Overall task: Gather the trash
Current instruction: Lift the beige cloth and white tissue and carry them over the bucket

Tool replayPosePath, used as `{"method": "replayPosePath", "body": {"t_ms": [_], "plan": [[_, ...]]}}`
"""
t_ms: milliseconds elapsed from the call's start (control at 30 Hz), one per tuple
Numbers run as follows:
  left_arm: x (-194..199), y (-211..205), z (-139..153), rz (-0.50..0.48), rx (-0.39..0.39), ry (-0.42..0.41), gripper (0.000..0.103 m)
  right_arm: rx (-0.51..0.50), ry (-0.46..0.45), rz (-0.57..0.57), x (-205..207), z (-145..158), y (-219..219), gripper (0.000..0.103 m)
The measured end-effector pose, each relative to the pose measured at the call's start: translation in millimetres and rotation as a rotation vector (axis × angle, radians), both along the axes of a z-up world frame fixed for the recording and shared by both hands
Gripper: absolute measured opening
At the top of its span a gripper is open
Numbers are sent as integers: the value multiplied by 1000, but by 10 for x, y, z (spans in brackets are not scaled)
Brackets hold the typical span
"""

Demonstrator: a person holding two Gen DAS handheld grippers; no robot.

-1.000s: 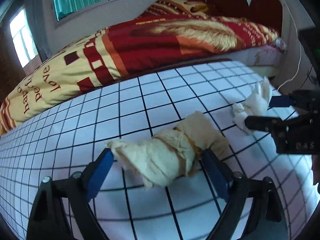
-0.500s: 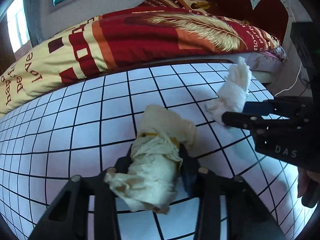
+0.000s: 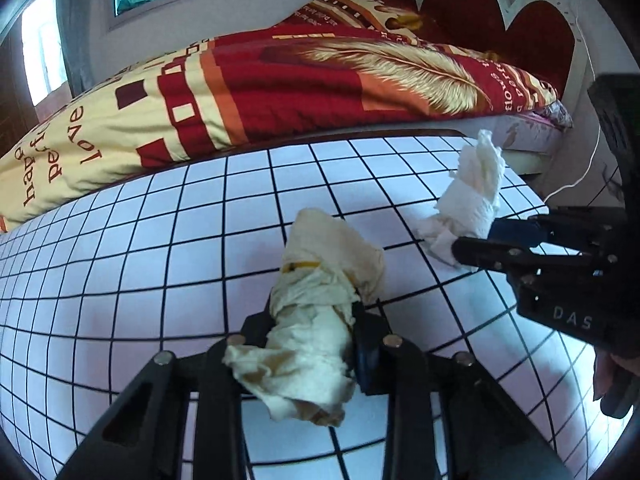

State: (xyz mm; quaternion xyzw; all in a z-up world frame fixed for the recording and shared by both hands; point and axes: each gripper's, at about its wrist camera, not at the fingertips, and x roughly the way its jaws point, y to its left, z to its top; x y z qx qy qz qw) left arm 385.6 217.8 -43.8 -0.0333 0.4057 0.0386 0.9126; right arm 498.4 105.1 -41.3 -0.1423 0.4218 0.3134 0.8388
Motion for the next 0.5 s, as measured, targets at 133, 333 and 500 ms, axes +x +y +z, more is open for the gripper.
{"method": "replayPosePath", "body": {"t_ms": [133, 333, 500], "plan": [[-137, 5, 49, 0, -1, -11, 31, 45, 8, -14, -97, 73, -114, 30], [-354, -36, 102, 2, -1, -16, 31, 83, 2, -23, -334, 244, -310, 30], [-591, -136, 188, -8, 3, -32, 31, 98, -8, -16, -628, 374, -484, 30]]}}
